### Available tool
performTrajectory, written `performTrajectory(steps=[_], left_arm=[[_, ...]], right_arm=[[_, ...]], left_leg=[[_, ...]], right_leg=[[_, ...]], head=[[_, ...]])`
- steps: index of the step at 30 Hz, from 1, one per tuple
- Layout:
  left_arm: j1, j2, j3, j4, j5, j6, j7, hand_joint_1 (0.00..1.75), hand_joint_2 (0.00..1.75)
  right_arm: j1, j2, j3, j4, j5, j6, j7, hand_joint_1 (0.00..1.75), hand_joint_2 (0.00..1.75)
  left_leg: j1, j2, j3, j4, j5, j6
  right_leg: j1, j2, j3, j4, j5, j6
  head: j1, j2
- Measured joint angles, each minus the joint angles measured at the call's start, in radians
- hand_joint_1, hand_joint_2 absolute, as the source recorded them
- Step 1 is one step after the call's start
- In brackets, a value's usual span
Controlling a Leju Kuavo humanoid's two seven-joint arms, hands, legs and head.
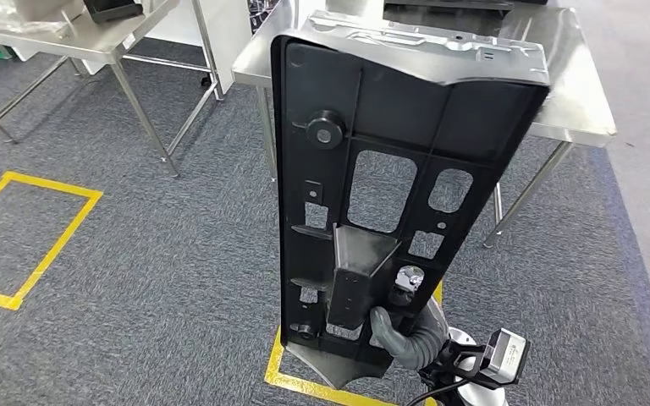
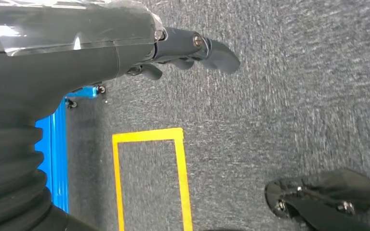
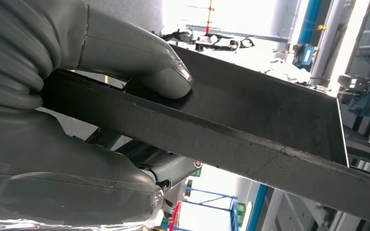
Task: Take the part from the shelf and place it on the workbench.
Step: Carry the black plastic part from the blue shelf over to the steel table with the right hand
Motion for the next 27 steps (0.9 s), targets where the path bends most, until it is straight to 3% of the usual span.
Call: performTrajectory(steps=[2,3,5,6,7,8,10,12,14,15,16,17,19,20,21,22,23,25,27], left_arm=[[0.000,-0.002,0.000,0.000,0.000,0.002,0.001,0.00,1.75],[0.001,-0.002,0.000,0.000,0.000,0.002,0.002,0.00,1.75],[0.004,-0.002,0.000,0.000,0.001,0.002,0.010,0.00,1.75],[0.005,-0.002,0.000,0.000,0.003,0.001,0.014,0.00,1.75],[0.005,-0.003,0.001,0.000,0.004,0.001,0.017,0.00,1.75],[0.005,-0.005,0.001,0.000,0.006,0.000,0.019,0.00,1.75],[0.004,-0.007,0.001,0.000,0.007,0.000,0.021,0.00,1.75],[0.003,-0.009,0.001,0.000,0.008,-0.001,0.020,0.00,1.75],[0.001,-0.009,0.001,0.000,0.010,-0.003,0.017,0.00,1.75],[0.000,-0.009,0.001,0.000,0.011,-0.003,0.015,0.00,1.75],[-0.001,-0.009,0.001,0.000,0.012,-0.003,0.013,0.00,1.75],[-0.001,-0.008,0.001,0.000,0.013,-0.003,0.011,0.00,1.75],[0.001,-0.008,0.002,0.000,0.014,-0.003,0.009,0.00,1.75],[0.003,-0.008,0.003,0.000,0.015,-0.003,0.008,0.00,1.75],[0.005,-0.008,0.004,0.000,0.016,-0.003,0.006,0.00,1.75],[0.006,-0.007,0.006,0.000,0.017,-0.003,0.004,0.00,1.75],[0.006,-0.007,0.006,0.000,0.017,-0.003,0.002,0.00,1.75],[0.005,-0.006,0.007,0.000,0.018,-0.004,-0.002,0.00,1.75],[0.002,-0.005,0.007,0.000,0.018,-0.004,-0.005,0.00,1.75]], right_arm=[[-0.004,0.000,-0.002,0.001,0.000,0.000,0.000,1.75,1.75],[-0.005,0.000,-0.002,0.003,-0.001,0.000,0.000,1.75,1.75],[-0.008,0.000,-0.002,0.008,0.000,0.001,0.000,1.75,1.75],[-0.008,0.000,-0.002,0.011,0.000,0.001,0.000,1.75,1.75],[-0.009,0.000,-0.002,0.014,0.000,0.001,0.000,1.75,1.75],[-0.011,0.000,-0.002,0.016,0.000,0.002,0.001,1.75,1.75],[-0.018,0.000,-0.002,0.018,0.000,0.003,0.001,1.75,1.75],[-0.025,0.000,-0.002,0.019,0.001,0.004,0.001,1.75,1.75],[-0.027,0.000,-0.002,0.020,0.001,0.003,0.002,1.75,1.75],[-0.027,-0.001,-0.002,0.021,0.001,0.002,0.003,1.75,1.75],[-0.029,-0.001,-0.001,0.021,0.001,0.001,0.003,1.75,1.75],[-0.031,0.000,0.000,0.022,0.001,0.000,0.004,1.75,1.75],[-0.035,0.001,0.004,0.023,0.000,-0.002,0.004,1.75,1.75],[-0.036,0.001,0.006,0.024,0.000,-0.003,0.005,1.75,1.75],[-0.035,0.001,0.006,0.026,0.000,-0.005,0.006,1.75,1.75],[-0.035,0.001,0.006,0.027,0.000,-0.006,0.006,1.75,1.75],[-0.035,0.001,0.006,0.028,0.000,-0.007,0.007,1.75,1.75],[-0.035,0.001,0.006,0.028,0.000,-0.010,0.006,1.75,1.75],[-0.035,0.002,0.006,0.027,0.000,-0.014,0.004,1.75,1.75]], left_leg=[[0.003,0.024,0.001,-0.009,0.007,0.015],[0.001,0.036,0.000,-0.010,0.008,0.019],[-0.003,0.062,-0.002,-0.010,0.006,0.022],[-0.004,0.076,-0.002,-0.010,0.005,0.022],[-0.004,0.089,-0.001,-0.009,0.004,0.021],[-0.004,0.101,0.000,-0.009,0.003,0.020],[-0.008,0.121,0.004,-0.006,-0.003,0.013],[-0.013,0.137,0.009,-0.003,-0.009,0.003],[-0.016,0.155,0.015,-0.004,-0.013,-0.008],[-0.014,0.150,0.017,-0.001,-0.018,-0.015],[-0.012,0.130,0.013,0.014,-0.031,-0.021],[-0.010,0.103,-0.001,0.051,-0.056,-0.027],[-0.007,0.054,-0.059,0.181,-0.126,-0.033],[-0.007,0.047,-0.092,0.248,-0.152,-0.035],[-0.007,0.045,-0.113,0.289,-0.159,-0.036],[-0.006,0.044,-0.116,0.291,-0.145,-0.035],[-0.006,0.043,-0.100,0.252,-0.112,-0.034],[-0.005,0.033,-0.039,0.108,-0.035,-0.028],[-0.006,0.020,-0.004,0.018,-0.004,-0.018]], right_leg=[[0.003,-0.052,-0.030,0.059,-0.037,0.008],[0.003,-0.083,-0.059,0.118,-0.070,0.011],[0.000,-0.107,-0.123,0.249,-0.124,0.017],[0.000,-0.111,-0.139,0.281,-0.129,0.019],[-0.001,-0.115,-0.134,0.274,-0.114,0.020],[0.000,-0.122,-0.107,0.224,-0.083,0.019],[0.005,-0.161,-0.028,0.080,-0.025,0.010],[0.012,-0.186,0.013,0.002,-0.006,-0.003],[0.014,-0.169,0.013,-0.006,-0.006,-0.015],[0.012,-0.158,0.013,-0.009,-0.004,-0.020],[0.008,-0.147,0.014,-0.012,-0.002,-0.026],[0.004,-0.136,0.015,-0.014,0.001,-0.031],[0.002,-0.114,0.014,-0.015,0.004,-0.038],[0.002,-0.102,0.013,-0.014,0.004,-0.040],[0.003,-0.090,0.012,-0.014,0.004,-0.040],[0.003,-0.079,0.013,-0.013,0.005,-0.040],[0.003,-0.070,0.014,-0.012,0.004,-0.040],[0.004,-0.056,0.018,-0.008,0.002,-0.035],[0.007,-0.048,0.015,-0.005,0.001,-0.024]], head=[[0.000,0.000],[0.000,0.000],[0.000,0.000],[0.000,0.000],[0.000,0.000],[0.000,0.000],[0.000,0.000],[0.000,0.000],[0.000,0.000],[0.000,0.000],[0.000,0.000],[0.000,0.000],[0.000,0.000],[0.000,0.000],[0.000,0.000],[0.000,0.000],[0.000,0.000],[0.000,0.000],[0.000,0.000]])
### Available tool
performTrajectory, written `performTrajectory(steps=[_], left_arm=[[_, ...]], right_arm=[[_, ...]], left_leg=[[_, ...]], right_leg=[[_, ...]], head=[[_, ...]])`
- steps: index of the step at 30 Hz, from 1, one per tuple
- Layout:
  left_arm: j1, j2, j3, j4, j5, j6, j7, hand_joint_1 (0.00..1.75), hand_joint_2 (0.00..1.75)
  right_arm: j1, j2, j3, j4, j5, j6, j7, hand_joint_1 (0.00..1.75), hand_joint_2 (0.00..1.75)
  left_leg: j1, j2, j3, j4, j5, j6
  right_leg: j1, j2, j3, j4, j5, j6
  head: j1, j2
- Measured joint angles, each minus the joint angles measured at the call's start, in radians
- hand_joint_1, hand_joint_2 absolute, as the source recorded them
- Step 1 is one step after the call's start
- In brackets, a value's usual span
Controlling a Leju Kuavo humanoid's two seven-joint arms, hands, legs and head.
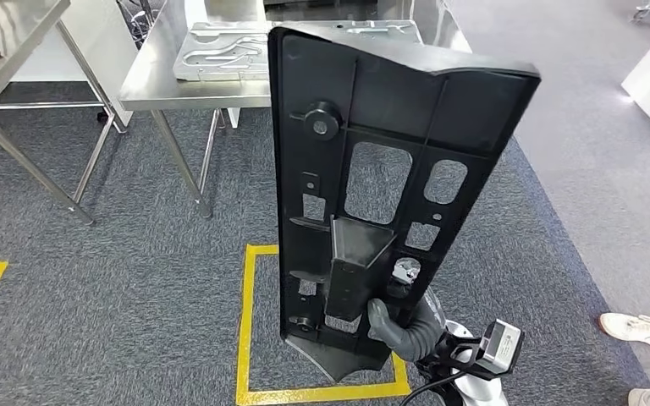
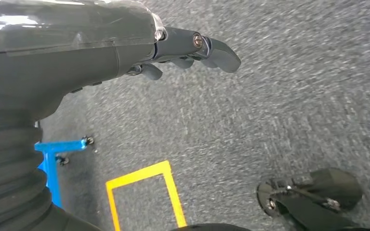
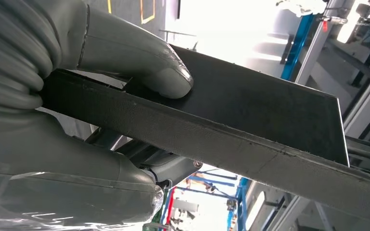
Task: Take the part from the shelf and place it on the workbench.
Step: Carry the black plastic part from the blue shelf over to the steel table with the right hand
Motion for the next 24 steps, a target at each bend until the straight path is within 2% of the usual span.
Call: performTrajectory(steps=[3,5,7,8,9,10,11,13,14,15,18,20,21,23,24], left_arm=[[-0.001,-0.001,0.000,0.000,0.001,-0.001,-0.001,0.00,1.75],[-0.001,-0.002,0.001,0.000,0.001,-0.002,-0.001,0.00,1.75],[0.001,-0.002,0.001,0.000,0.002,0.000,0.004,0.00,1.75],[0.002,-0.002,0.001,0.000,0.002,0.003,0.007,0.00,1.75],[0.003,-0.002,0.001,0.000,0.003,0.006,0.009,0.00,1.75],[0.004,-0.002,0.002,0.000,0.003,0.009,0.010,0.00,1.75],[0.004,-0.003,0.002,0.000,0.003,0.012,0.011,0.00,1.75],[0.004,-0.004,0.003,0.000,0.003,0.016,0.012,0.00,1.75],[0.003,-0.005,0.004,0.000,0.003,0.017,0.014,0.00,1.75],[0.003,-0.005,0.005,0.000,0.003,0.018,0.016,0.00,1.75],[0.003,-0.005,0.009,0.000,0.003,0.019,0.022,0.00,1.75],[0.002,-0.005,0.011,0.000,0.003,0.019,0.024,0.00,1.75],[0.002,-0.005,0.012,0.000,0.003,0.019,0.024,0.00,1.75],[0.002,-0.005,0.015,0.000,0.003,0.019,0.024,0.00,1.75],[0.003,-0.005,0.016,0.000,0.003,0.019,0.023,0.00,1.75]], right_arm=[[0.001,0.000,0.000,-0.002,0.000,-0.003,-0.002,1.75,1.75],[-0.001,0.000,-0.001,-0.003,0.000,-0.005,-0.002,1.75,1.75],[-0.001,0.000,-0.001,-0.003,0.000,-0.008,-0.003,1.75,1.75],[0.000,0.000,-0.001,-0.003,0.001,-0.009,-0.002,1.75,1.75],[0.001,0.000,-0.001,-0.003,0.001,-0.010,-0.002,1.75,1.75],[0.002,0.000,-0.001,-0.003,0.002,-0.012,-0.003,1.75,1.75],[0.003,0.000,-0.001,-0.003,0.003,-0.012,-0.003,1.75,1.75],[0.004,0.000,-0.001,-0.004,0.003,-0.013,-0.003,1.75,1.75],[0.004,0.000,-0.001,-0.005,0.004,-0.013,-0.003,1.75,1.75],[0.004,0.000,-0.001,-0.006,0.004,-0.013,-0.003,1.75,1.75],[0.007,0.000,-0.001,-0.010,0.005,-0.014,-0.003,1.75,1.75],[0.008,0.001,-0.002,-0.013,0.006,-0.014,-0.003,1.75,1.75],[0.008,0.003,-0.002,-0.015,0.006,-0.014,-0.003,1.75,1.75],[0.009,0.004,-0.001,-0.016,0.006,-0.014,-0.003,1.75,1.75],[0.009,0.005,-0.002,-0.017,0.006,-0.014,-0.003,1.75,1.75]], left_leg=[[-0.001,0.001,0.000,-0.014,0.005,0.020],[0.003,0.008,0.000,-0.021,0.013,0.034],[0.002,0.016,-0.003,-0.024,0.016,0.041],[0.001,0.020,-0.005,-0.023,0.016,0.043],[0.001,0.025,-0.007,-0.023,0.016,0.043],[0.001,0.029,-0.007,-0.022,0.016,0.042],[0.001,0.032,-0.007,-0.022,0.015,0.041],[0.000,0.035,-0.004,-0.020,0.012,0.036],[-0.003,0.036,-0.003,-0.018,0.010,0.032],[-0.004,0.037,-0.003,-0.016,0.008,0.027],[-0.006,0.041,-0.004,-0.015,0.004,0.009],[-0.004,0.037,-0.016,0.018,-0.020,-0.002],[-0.002,0.032,-0.036,0.065,-0.047,-0.007],[0.000,0.027,-0.102,0.202,-0.111,-0.013],[0.000,0.027,-0.131,0.258,-0.128,-0.014]], right_leg=[[-0.001,0.001,-0.006,0.001,0.002,0.018],[-0.001,-0.023,-0.024,0.040,-0.026,0.027],[-0.002,-0.051,-0.079,0.157,-0.092,0.036],[-0.004,-0.057,-0.112,0.226,-0.121,0.039],[-0.005,-0.059,-0.135,0.274,-0.135,0.041],[-0.007,-0.061,-0.141,0.288,-0.130,0.043],[-0.007,-0.063,-0.125,0.258,-0.106,0.043],[-0.007,-0.073,-0.051,0.119,-0.043,0.038],[-0.004,-0.078,-0.019,0.057,-0.023,0.032],[-0.002,-0.081,-0.001,0.018,-0.015,0.026],[0.001,-0.076,0.004,0.001,-0.014,0.007],[-0.003,-0.072,0.007,-0.004,-0.012,-0.006],[-0.004,-0.072,0.009,-0.006,-0.010,-0.012],[-0.003,-0.069,0.008,-0.005,-0.012,-0.017],[-0.002,-0.067,0.009,-0.005,-0.012,-0.018]], head=[[0.000,0.000],[0.000,0.000],[0.000,0.000],[0.000,0.000],[0.000,0.000],[0.000,0.000],[0.000,0.000],[0.000,0.000],[0.000,0.000],[0.000,0.000],[0.000,0.000],[0.000,0.000],[0.000,0.000],[0.000,0.000],[0.000,0.000]])
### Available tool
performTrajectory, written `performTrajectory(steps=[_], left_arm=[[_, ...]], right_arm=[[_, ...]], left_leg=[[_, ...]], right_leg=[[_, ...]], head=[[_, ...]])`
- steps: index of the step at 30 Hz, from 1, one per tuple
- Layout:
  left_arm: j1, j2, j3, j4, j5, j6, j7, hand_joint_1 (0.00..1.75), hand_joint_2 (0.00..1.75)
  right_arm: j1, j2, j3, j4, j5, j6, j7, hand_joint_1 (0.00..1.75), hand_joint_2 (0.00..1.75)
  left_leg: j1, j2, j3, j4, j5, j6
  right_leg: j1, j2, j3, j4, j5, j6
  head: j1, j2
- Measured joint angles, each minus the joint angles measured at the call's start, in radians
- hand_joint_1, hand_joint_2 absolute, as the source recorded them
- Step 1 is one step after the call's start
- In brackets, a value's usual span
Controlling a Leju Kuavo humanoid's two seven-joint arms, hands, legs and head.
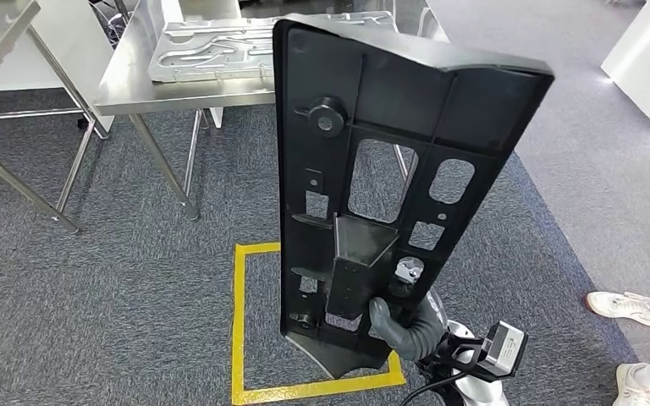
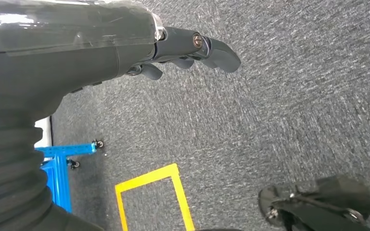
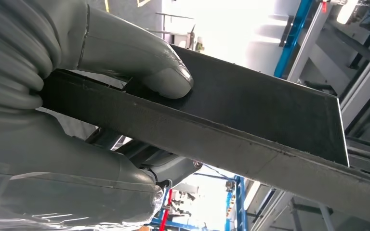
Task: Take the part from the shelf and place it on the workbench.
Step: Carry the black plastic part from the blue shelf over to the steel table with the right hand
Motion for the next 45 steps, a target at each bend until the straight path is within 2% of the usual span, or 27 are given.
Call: performTrajectory(steps=[1,2,4,6,9,11,13,15,16,17,19,21,22,26,28,30,31,32,33,34,36,37,39,41,42,43,45], left_arm=[[0.001,0.000,0.000,0.000,0.000,0.000,-0.001,0.00,1.75],[0.001,0.000,0.001,0.000,0.000,0.000,-0.002,0.00,1.75],[0.002,0.000,0.001,0.000,0.000,0.000,-0.004,0.00,1.75],[0.000,0.000,0.001,0.000,0.000,0.000,-0.005,0.00,1.75],[-0.001,0.000,0.002,0.000,0.000,0.000,-0.006,0.00,1.75],[0.000,0.000,0.002,0.000,0.000,0.000,-0.007,0.00,1.75],[-0.001,-0.001,0.002,0.000,0.000,0.000,-0.007,0.00,1.75],[-0.001,-0.001,0.002,0.000,0.000,0.000,-0.008,0.00,1.75],[0.000,-0.001,0.002,0.000,0.000,0.000,-0.008,0.00,1.75],[0.000,-0.001,0.002,0.000,0.000,0.000,-0.008,0.00,1.75],[0.000,-0.002,0.002,0.000,0.000,0.000,-0.009,0.00,1.75],[0.000,-0.002,0.002,0.000,0.000,0.000,-0.009,0.00,1.75],[-0.001,-0.003,0.002,0.000,0.000,0.000,-0.009,0.00,1.75],[-0.003,-0.002,0.002,0.000,0.000,0.000,-0.008,0.00,1.75],[-0.004,-0.002,0.002,-0.001,0.001,0.002,-0.008,0.00,1.75],[-0.002,-0.002,0.002,-0.001,0.005,0.003,-0.007,0.00,1.75],[0.000,-0.002,0.002,-0.001,0.007,0.003,-0.007,0.00,1.75],[0.002,-0.001,0.003,-0.001,0.009,0.004,-0.007,0.00,1.75],[0.003,-0.001,0.003,-0.001,0.010,0.005,-0.007,0.00,1.75],[0.005,-0.001,0.003,-0.001,0.010,0.006,-0.006,0.00,1.75],[0.007,0.000,0.003,-0.001,0.010,0.007,-0.006,0.00,1.75],[0.006,0.000,0.003,-0.001,0.010,0.008,-0.006,0.00,1.75],[0.005,0.001,0.004,-0.001,0.010,0.008,-0.007,0.00,1.75],[0.006,0.000,0.004,-0.001,0.010,0.008,-0.007,0.00,1.75],[0.006,0.000,0.004,-0.001,0.010,0.008,-0.008,0.00,1.75],[0.006,0.000,0.004,0.000,0.010,0.008,-0.008,0.00,1.75],[0.005,0.000,0.004,0.000,0.009,0.008,-0.009,0.00,1.75]], right_arm=[[0.001,0.000,0.000,0.000,0.000,0.000,0.000,1.75,1.75],[0.001,0.000,0.000,0.000,0.000,0.000,0.000,1.75,1.75],[0.001,0.001,0.000,-0.001,0.000,0.001,0.000,1.75,1.75],[0.001,0.002,0.000,-0.002,0.000,0.001,0.000,1.75,1.75],[0.001,0.002,0.000,-0.003,0.001,0.001,0.001,1.75,1.75],[0.001,0.002,0.000,-0.005,0.001,0.001,0.001,1.75,1.75],[0.000,0.002,0.000,-0.007,0.002,0.001,0.001,1.75,1.75],[0.003,0.002,-0.001,-0.008,0.003,0.001,0.001,1.75,1.75],[0.005,0.002,-0.001,-0.008,0.003,0.001,0.001,1.75,1.75],[0.006,0.002,-0.001,-0.008,0.003,0.001,0.001,1.75,1.75],[0.007,0.002,-0.001,-0.008,0.004,0.001,0.001,1.75,1.75],[0.006,0.002,-0.002,-0.010,0.004,0.001,0.002,1.75,1.75],[0.006,0.002,-0.002,-0.010,0.005,0.001,0.002,1.75,1.75],[0.007,0.002,-0.002,-0.015,0.006,0.002,0.003,1.75,1.75],[0.008,0.004,-0.003,-0.020,0.007,0.004,0.005,1.75,1.75],[0.011,0.005,-0.003,-0.020,0.008,0.005,0.008,1.75,1.75],[0.013,0.005,-0.003,-0.020,0.008,0.006,0.010,1.75,1.75],[0.014,0.006,-0.003,-0.020,0.009,0.007,0.011,1.75,1.75],[0.015,0.006,-0.003,-0.020,0.009,0.008,0.011,1.75,1.75],[0.016,0.007,-0.003,-0.020,0.009,0.008,0.012,1.75,1.75],[0.016,0.008,-0.004,-0.020,0.010,0.009,0.012,1.75,1.75],[0.016,0.009,-0.004,-0.020,0.010,0.010,0.012,1.75,1.75],[0.017,0.010,-0.004,-0.021,0.010,0.010,0.011,1.75,1.75],[0.017,0.011,-0.005,-0.024,0.010,0.010,0.011,1.75,1.75],[0.017,0.010,-0.006,-0.026,0.010,0.010,0.010,1.75,1.75],[0.016,0.010,-0.006,-0.028,0.010,0.010,0.010,1.75,1.75],[0.019,0.010,-0.007,-0.028,0.010,0.010,0.010,1.75,1.75]], left_leg=[[0.000,0.000,-0.014,0.023,0.003,0.000],[0.000,0.000,-0.008,0.003,0.027,0.002],[0.000,-0.003,0.050,-0.131,0.102,0.010],[-0.004,-0.008,0.101,-0.244,0.142,0.021],[-0.006,-0.010,0.112,-0.270,0.143,0.036],[-0.002,-0.008,0.117,-0.278,0.147,0.048],[0.001,-0.005,0.121,-0.282,0.148,0.057],[0.000,-0.004,0.121,-0.282,0.145,0.060],[0.000,-0.004,0.123,-0.281,0.143,0.059],[0.000,-0.004,0.125,-0.281,0.141,0.058],[0.001,-0.004,0.135,-0.280,0.133,0.053],[-0.003,-0.005,0.143,-0.278,0.123,0.044],[-0.005,-0.004,0.145,-0.278,0.118,0.038],[-0.003,0.000,0.150,-0.261,0.094,0.013],[0.000,-0.001,0.107,-0.167,0.053,0.004],[0.001,-0.002,0.021,-0.024,0.007,-0.001],[0.002,-0.002,-0.014,0.022,0.005,-0.002],[0.002,-0.002,-0.029,0.027,0.025,-0.001],[0.001,-0.002,-0.026,-0.008,0.065,0.003],[0.000,-0.003,-0.006,-0.074,0.119,0.009],[-0.007,-0.005,0.040,-0.195,0.178,0.024],[-0.011,-0.005,0.055,-0.228,0.184,0.030],[-0.014,-0.005,0.070,-0.251,0.166,0.042],[-0.009,-0.006,0.094,-0.269,0.157,0.053],[-0.006,-0.007,0.109,-0.278,0.152,0.058],[-0.003,-0.007,0.123,-0.284,0.148,0.061],[-0.003,-0.007,0.147,-0.290,0.130,0.064]], right_leg=[[0.001,0.002,0.001,0.000,-0.001,0.000],[0.001,0.005,0.003,0.001,-0.002,0.000],[0.002,0.010,0.009,0.001,-0.005,0.004],[0.004,0.014,0.010,0.003,-0.009,0.011],[0.005,0.015,0.008,0.003,-0.010,0.027],[0.004,0.012,0.001,0.027,-0.027,0.038],[0.002,0.009,-0.046,0.126,-0.080,0.045],[-0.001,0.008,-0.117,0.257,-0.130,0.051],[-0.003,0.007,-0.139,0.290,-0.131,0.053],[-0.004,0.005,-0.141,0.283,-0.111,0.054],[-0.006,-0.001,-0.088,0.162,-0.034,0.051],[-0.002,-0.007,-0.030,0.042,0.008,0.044],[0.001,-0.008,-0.018,0.016,0.010,0.039],[-0.001,-0.001,-0.003,0.004,-0.005,0.014],[-0.003,0.000,0.012,0.000,-0.014,0.002],[-0.001,0.000,0.024,0.001,-0.027,-0.003],[0.001,0.002,0.032,0.001,-0.035,-0.004],[0.002,0.004,0.043,0.001,-0.043,-0.003],[0.003,0.006,0.056,0.001,-0.052,-0.002],[0.004,0.008,0.070,0.001,-0.063,0.000],[0.005,0.010,0.091,-0.001,-0.082,0.007],[0.005,0.010,0.096,-0.004,-0.088,0.012],[0.005,0.011,0.102,0.001,-0.086,0.026],[0.004,0.009,0.090,0.039,-0.072,0.036],[0.004,0.008,0.066,0.081,-0.069,0.041],[0.003,0.007,0.033,0.132,-0.071,0.044],[-0.001,0.005,-0.063,0.245,-0.112,0.051]], head=[[0.000,0.000],[0.000,0.000],[0.000,0.000],[0.000,0.000],[0.000,0.000],[0.000,0.000],[0.000,0.000],[0.000,0.000],[0.000,0.000],[0.000,0.000],[0.000,0.000],[0.000,0.000],[0.000,0.000],[0.000,0.000],[0.000,0.000],[0.000,0.000],[0.000,0.000],[0.000,0.000],[0.000,0.000],[0.000,0.000],[0.000,0.000],[0.000,0.000],[0.000,0.000],[0.000,0.000],[0.000,0.000],[0.001,0.000],[0.001,0.000]])
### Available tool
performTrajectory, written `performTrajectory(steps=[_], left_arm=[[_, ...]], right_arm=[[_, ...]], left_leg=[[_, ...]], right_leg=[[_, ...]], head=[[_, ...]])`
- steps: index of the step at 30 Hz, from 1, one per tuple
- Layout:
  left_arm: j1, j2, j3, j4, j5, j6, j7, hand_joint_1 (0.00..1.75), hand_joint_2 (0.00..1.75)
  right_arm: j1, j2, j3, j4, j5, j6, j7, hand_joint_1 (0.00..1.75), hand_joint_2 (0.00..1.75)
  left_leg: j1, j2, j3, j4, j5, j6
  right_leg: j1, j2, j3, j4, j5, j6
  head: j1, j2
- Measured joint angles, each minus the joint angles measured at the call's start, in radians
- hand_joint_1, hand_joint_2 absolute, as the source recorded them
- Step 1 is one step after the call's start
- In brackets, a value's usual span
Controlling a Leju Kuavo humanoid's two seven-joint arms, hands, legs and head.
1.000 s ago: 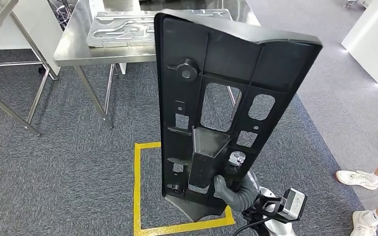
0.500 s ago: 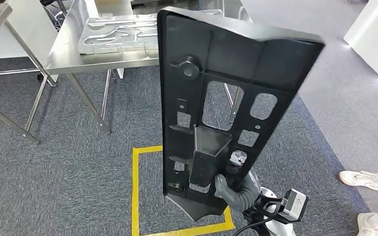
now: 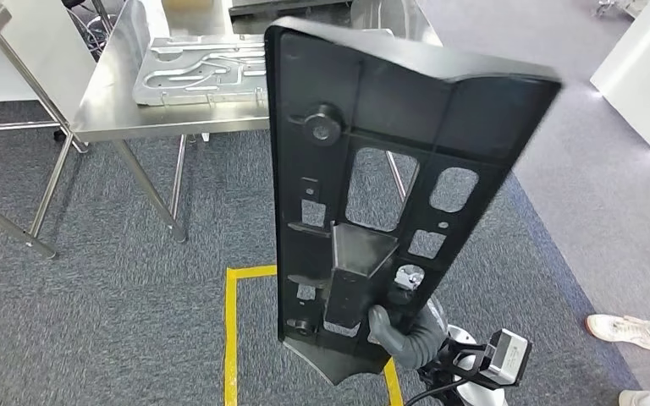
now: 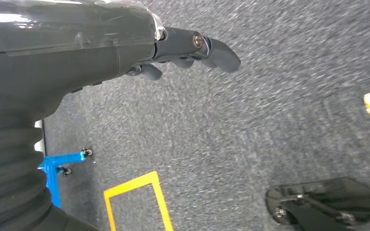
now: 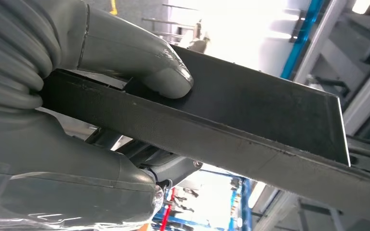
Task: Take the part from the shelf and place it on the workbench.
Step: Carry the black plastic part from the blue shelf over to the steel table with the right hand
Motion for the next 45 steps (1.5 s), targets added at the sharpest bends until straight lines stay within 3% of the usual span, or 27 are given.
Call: performTrajectory(steps=[2,3,4,7,8,10,12,14,16,18,19,20,22,23,24,26,28,29,31,33,34,36,38,39,41,43,45], left_arm=[[0.002,0.000,0.000,0.000,0.000,0.000,0.000,0.00,1.75],[0.004,0.000,0.000,0.000,0.000,0.000,0.000,0.00,1.75],[0.004,0.000,0.000,0.000,-0.001,0.000,-0.001,0.00,1.75],[0.003,0.000,0.000,0.000,-0.003,0.000,-0.002,0.00,1.75],[0.003,0.000,0.000,0.000,-0.004,0.000,-0.002,0.00,1.75],[-0.001,0.001,0.000,0.000,-0.007,0.000,-0.002,0.00,1.75],[-0.005,0.002,0.000,0.000,-0.009,0.000,-0.002,0.00,1.75],[-0.008,0.002,0.000,0.000,-0.010,0.000,-0.001,0.00,1.75],[-0.006,0.002,0.000,0.000,-0.010,0.000,0.000,0.00,1.75],[0.000,0.003,0.000,0.000,-0.011,0.000,0.001,0.00,1.75],[0.003,0.003,0.000,0.000,-0.012,-0.001,0.001,0.00,1.75],[0.005,0.003,0.000,0.000,-0.014,-0.001,0.001,0.00,1.75],[0.007,0.006,0.000,0.000,-0.016,-0.001,0.001,0.00,1.75],[0.008,0.007,0.000,0.000,-0.017,-0.002,0.001,0.00,1.75],[0.008,0.008,0.000,0.000,-0.018,-0.002,0.002,0.00,1.75],[0.004,0.008,0.000,0.000,-0.018,-0.002,0.002,0.00,1.75],[-0.001,0.007,-0.001,0.000,-0.018,-0.002,0.003,0.00,1.75],[-0.002,0.007,-0.001,0.000,-0.018,-0.002,0.003,0.00,1.75],[-0.003,0.008,-0.001,0.000,-0.018,-0.002,0.003,0.00,1.75],[0.001,0.008,-0.001,0.000,-0.017,-0.002,0.003,0.00,1.75],[0.003,0.007,0.000,0.000,-0.017,-0.002,0.004,0.00,1.75],[0.006,0.006,0.000,0.000,-0.017,-0.002,0.004,0.00,1.75],[0.005,0.006,0.000,0.000,-0.017,-0.002,0.004,0.00,1.75],[0.003,0.006,0.000,0.000,-0.017,-0.003,0.004,0.00,1.75],[-0.002,0.006,0.000,0.000,-0.018,-0.004,0.004,0.00,1.75],[-0.007,0.006,-0.001,0.000,-0.019,-0.005,0.004,0.00,1.75],[-0.008,0.006,-0.001,0.000,-0.019,-0.006,0.006,0.00,1.75]], right_arm=[[0.004,0.000,-0.001,0.000,0.001,0.000,0.001,1.75,1.75],[0.005,0.000,-0.002,0.000,0.000,0.000,0.001,1.75,1.75],[0.006,0.000,-0.003,0.000,0.000,0.000,0.001,1.75,1.75],[0.009,0.000,-0.006,0.001,-0.001,-0.001,0.000,1.75,1.75],[0.011,0.000,-0.007,0.001,-0.001,-0.001,0.000,1.75,1.75],[0.013,0.000,-0.009,-0.001,-0.003,-0.002,0.000,1.75,1.75],[0.012,0.001,-0.011,-0.005,-0.005,-0.003,-0.001,1.75,1.75],[0.014,0.003,-0.012,-0.008,-0.005,-0.002,-0.001,1.75,1.75],[0.014,0.003,-0.013,-0.007,-0.005,-0.001,-0.001,1.75,1.75],[0.014,0.003,-0.014,-0.006,-0.006,-0.001,-0.001,1.75,1.75],[0.014,0.003,-0.015,-0.006,-0.007,-0.001,-0.001,1.75,1.75],[0.014,0.003,-0.015,-0.005,-0.008,-0.001,-0.002,1.75,1.75],[0.014,0.003,-0.016,-0.003,-0.011,-0.001,-0.005,1.75,1.75],[0.013,0.003,-0.016,-0.001,-0.012,-0.001,-0.006,1.75,1.75],[0.013,0.003,-0.017,0.000,-0.013,-0.001,-0.007,1.75,1.75],[0.008,0.004,-0.017,0.000,-0.014,-0.001,-0.009,1.75,1.75],[0.002,0.004,-0.017,0.000,-0.016,0.000,-0.010,1.75,1.75],[0.001,0.004,-0.017,0.001,-0.016,0.000,-0.011,1.75,1.75],[0.002,0.004,-0.017,0.003,-0.016,0.002,-0.011,1.75,1.75],[0.002,0.004,-0.017,0.006,-0.015,0.003,-0.010,1.75,1.75],[0.002,0.004,-0.017,0.008,-0.015,0.003,-0.010,1.75,1.75],[0.003,0.004,-0.018,0.010,-0.015,0.003,-0.010,1.75,1.75],[0.003,0.003,-0.018,0.012,-0.015,0.004,-0.010,1.75,1.75],[0.003,0.003,-0.019,0.013,-0.015,0.004,-0.010,1.75,1.75],[0.000,0.003,-0.019,0.014,-0.015,0.003,-0.010,1.75,1.75],[-0.002,0.003,-0.019,0.014,-0.014,0.001,-0.010,1.75,1.75],[-0.002,0.002,-0.019,0.014,-0.014,-0.002,-0.010,1.75,1.75]], left_leg=[[0.001,-0.002,0.030,-0.001,-0.024,-0.002],[0.002,-0.002,0.048,-0.001,-0.038,-0.005],[0.003,-0.003,0.067,-0.001,-0.053,-0.007],[0.002,-0.002,0.111,-0.002,-0.096,-0.021],[0.001,-0.002,0.124,-0.004,-0.104,-0.028],[-0.001,-0.001,0.135,0.008,-0.100,-0.042],[0.001,-0.001,0.095,0.094,-0.072,-0.050],[0.004,-0.002,0.002,0.229,-0.075,-0.056],[0.004,-0.002,-0.086,0.310,-0.150,-0.061],[0.004,-0.002,-0.131,0.295,-0.217,-0.062],[0.003,-0.002,-0.137,0.255,-0.210,-0.059],[0.001,-0.002,-0.137,0.198,-0.162,-0.052],[-0.006,-0.004,-0.127,0.102,-0.027,-0.036],[-0.010,-0.006,-0.118,0.076,0.020,-0.029],[-0.012,-0.008,-0.107,0.066,0.040,-0.024],[-0.010,-0.010,-0.075,0.049,0.040,-0.015],[-0.005,-0.010,-0.045,0.033,0.034,-0.006],[-0.004,-0.010,-0.033,0.029,0.028,-0.004],[-0.003,-0.010,-0.014,0.025,0.011,-0.001],[-0.001,-0.012,0.008,0.024,-0.010,-0.005],[0.001,-0.013,0.022,0.025,-0.022,-0.008],[0.004,-0.013,0.051,0.026,-0.048,-0.017],[0.003,-0.013,0.073,0.021,-0.072,-0.030],[0.002,-0.013,0.084,0.022,-0.078,-0.037],[0.002,-0.011,0.088,0.044,-0.069,-0.052],[0.004,-0.009,0.041,0.137,-0.044,-0.061],[0.006,-0.008,-0.050,0.262,-0.063,-0.068]], right_leg=[[-0.005,-0.001,-0.072,0.043,-0.044,0.007],[-0.006,-0.002,-0.083,0.018,-0.039,0.009],[-0.007,-0.004,-0.081,-0.033,-0.007,0.010],[-0.003,-0.015,-0.060,-0.191,0.161,0.001],[-0.002,-0.017,-0.055,-0.210,0.189,-0.007],[0.000,-0.012,-0.039,-0.217,0.181,-0.025],[-0.003,-0.008,-0.013,-0.223,0.164,-0.039],[-0.002,-0.007,0.015,-0.227,0.142,-0.049],[-0.001,-0.003,0.046,-0.227,0.116,-0.053],[-0.001,0.003,0.082,-0.227,0.088,-0.053],[0.000,0.005,0.101,-0.228,0.074,-0.052],[0.001,0.006,0.118,-0.228,0.059,-0.051],[0.004,0.008,0.150,-0.229,0.031,-0.043],[0.005,0.010,0.164,-0.231,0.020,-0.037],[0.006,0.011,0.176,-0.226,0.017,-0.030],[0.006,0.010,0.181,-0.191,0.031,-0.016],[0.005,0.006,0.134,-0.100,0.043,-0.007],[0.003,0.004,0.095,-0.045,0.030,-0.005],[-0.001,0.003,0.013,0.037,-0.031,0.003],[-0.006,0.001,-0.033,0.037,-0.073,0.011],[-0.009,-0.001,-0.037,-0.002,-0.060,0.014],[-0.014,-0.009,-0.024,-0.121,0.045,0.019],[-0.012,-0.017,-0.007,-0.194,0.130,0.008],[-0.010,-0.018,-0.001,-0.203,0.144,-0.001],[-0.010,-0.011,0.017,-0.208,0.130,-0.020],[-0.012,-0.009,0.041,-0.214,0.117,-0.035],[-0.011,-0.010,0.065,-0.218,0.099,-0.044]], head=[[0.000,0.000],[0.000,0.000],[0.000,0.000],[0.000,0.000],[0.000,0.000],[0.000,0.000],[0.000,0.000],[0.000,0.000],[0.000,0.000],[0.000,0.000],[0.000,0.000],[0.000,0.000],[0.000,0.000],[0.000,0.000],[0.000,0.000],[0.000,0.000],[0.000,0.000],[0.001,0.000],[0.001,0.000],[0.000,0.000],[0.000,0.000],[0.001,0.000],[0.001,0.000],[0.000,0.000],[0.000,0.000],[0.000,0.000],[0.000,0.000]])
